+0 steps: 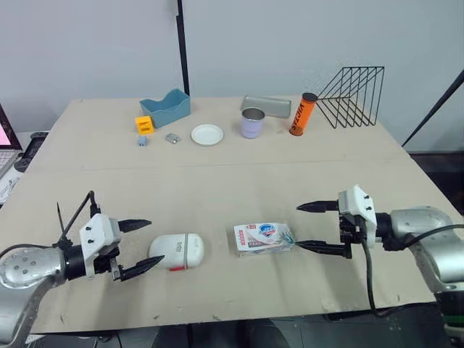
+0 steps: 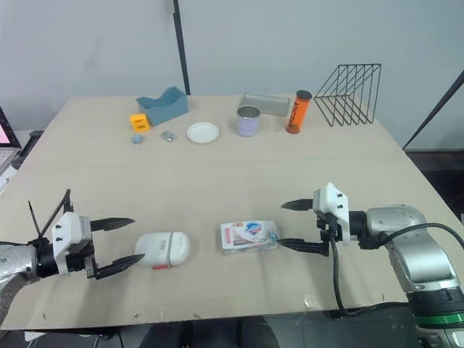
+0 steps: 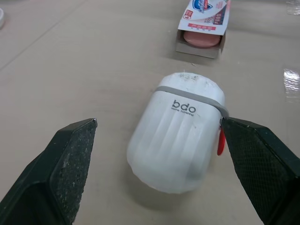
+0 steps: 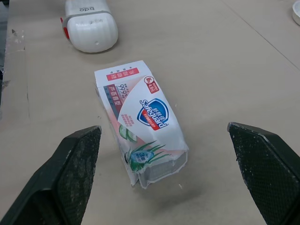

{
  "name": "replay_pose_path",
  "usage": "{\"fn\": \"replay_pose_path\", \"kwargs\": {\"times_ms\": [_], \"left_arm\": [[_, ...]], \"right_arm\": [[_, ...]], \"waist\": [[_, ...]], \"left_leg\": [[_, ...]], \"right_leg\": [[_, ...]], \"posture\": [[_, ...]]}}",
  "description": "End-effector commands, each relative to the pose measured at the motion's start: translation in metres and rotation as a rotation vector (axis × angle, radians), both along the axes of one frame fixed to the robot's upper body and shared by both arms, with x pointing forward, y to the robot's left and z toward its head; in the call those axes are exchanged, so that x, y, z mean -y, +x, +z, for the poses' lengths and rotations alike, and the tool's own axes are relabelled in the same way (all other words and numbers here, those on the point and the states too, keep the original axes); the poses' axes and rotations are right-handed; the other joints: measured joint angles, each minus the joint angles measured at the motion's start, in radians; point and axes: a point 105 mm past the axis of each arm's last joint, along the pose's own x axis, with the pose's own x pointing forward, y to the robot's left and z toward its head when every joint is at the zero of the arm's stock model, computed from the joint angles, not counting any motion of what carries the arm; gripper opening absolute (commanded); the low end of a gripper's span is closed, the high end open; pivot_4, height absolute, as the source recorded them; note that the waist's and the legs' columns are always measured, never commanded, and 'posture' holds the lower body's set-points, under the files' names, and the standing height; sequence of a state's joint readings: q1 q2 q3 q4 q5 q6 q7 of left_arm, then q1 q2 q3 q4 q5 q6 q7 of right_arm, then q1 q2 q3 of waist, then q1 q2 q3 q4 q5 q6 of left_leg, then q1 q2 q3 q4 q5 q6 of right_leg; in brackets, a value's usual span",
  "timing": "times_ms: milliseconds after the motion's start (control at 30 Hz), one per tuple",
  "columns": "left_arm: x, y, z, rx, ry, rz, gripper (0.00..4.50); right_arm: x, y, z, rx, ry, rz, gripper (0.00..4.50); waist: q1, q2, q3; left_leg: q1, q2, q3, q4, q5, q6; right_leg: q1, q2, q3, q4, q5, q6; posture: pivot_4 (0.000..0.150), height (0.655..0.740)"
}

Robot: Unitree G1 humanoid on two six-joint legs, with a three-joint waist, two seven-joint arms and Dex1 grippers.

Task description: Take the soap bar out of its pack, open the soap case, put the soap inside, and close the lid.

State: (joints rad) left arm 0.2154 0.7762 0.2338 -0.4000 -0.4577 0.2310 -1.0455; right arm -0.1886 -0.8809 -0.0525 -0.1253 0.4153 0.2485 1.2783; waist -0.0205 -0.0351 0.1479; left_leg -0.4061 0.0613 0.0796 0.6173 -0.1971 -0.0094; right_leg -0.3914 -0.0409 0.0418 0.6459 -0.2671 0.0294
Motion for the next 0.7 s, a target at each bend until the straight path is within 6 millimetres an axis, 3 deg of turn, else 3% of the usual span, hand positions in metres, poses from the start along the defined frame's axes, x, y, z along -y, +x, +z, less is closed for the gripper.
{"fn": "replay_pose_path", "kwargs": {"times_ms": [33, 467, 700], "left_arm": [[0.007, -0.003, 0.006, 0.047, 0.003, -0.017, 4.45], [0.014, -0.008, -0.002, 0.05, 0.025, -0.023, 4.45], [0.012, -0.007, -0.005, 0.061, 0.034, -0.007, 4.45]], "right_arm": [[-0.007, 0.002, -0.004, 0.008, -0.009, 0.041, 4.5], [-0.011, 0.017, -0.042, -0.058, -0.098, 0.127, 4.5], [-0.019, 0.029, -0.053, -0.055, -0.105, 0.143, 4.5]], "waist": [[0.0, 0.0, 0.0], [0.0, 0.0, 0.0], [-0.001, 0.0, 0.0]], "left_leg": [[0.0, 0.0, 0.0, 0.0, 0.0, 0.0], [0.001, 0.0, 0.0, 0.0, 0.0, 0.0], [0.001, 0.0, 0.0, 0.0, 0.0, 0.0]], "right_leg": [[0.0, 0.0, 0.0, 0.0, 0.0, 0.0], [-0.002, 0.0, 0.0, 0.0, 0.003, -0.006], [-0.002, 0.004, 0.0, 0.0, 0.003, -0.006]], "posture": [[0.15, 0.7393], [0.15, 0.7393], [0.15, 0.7393]]}}
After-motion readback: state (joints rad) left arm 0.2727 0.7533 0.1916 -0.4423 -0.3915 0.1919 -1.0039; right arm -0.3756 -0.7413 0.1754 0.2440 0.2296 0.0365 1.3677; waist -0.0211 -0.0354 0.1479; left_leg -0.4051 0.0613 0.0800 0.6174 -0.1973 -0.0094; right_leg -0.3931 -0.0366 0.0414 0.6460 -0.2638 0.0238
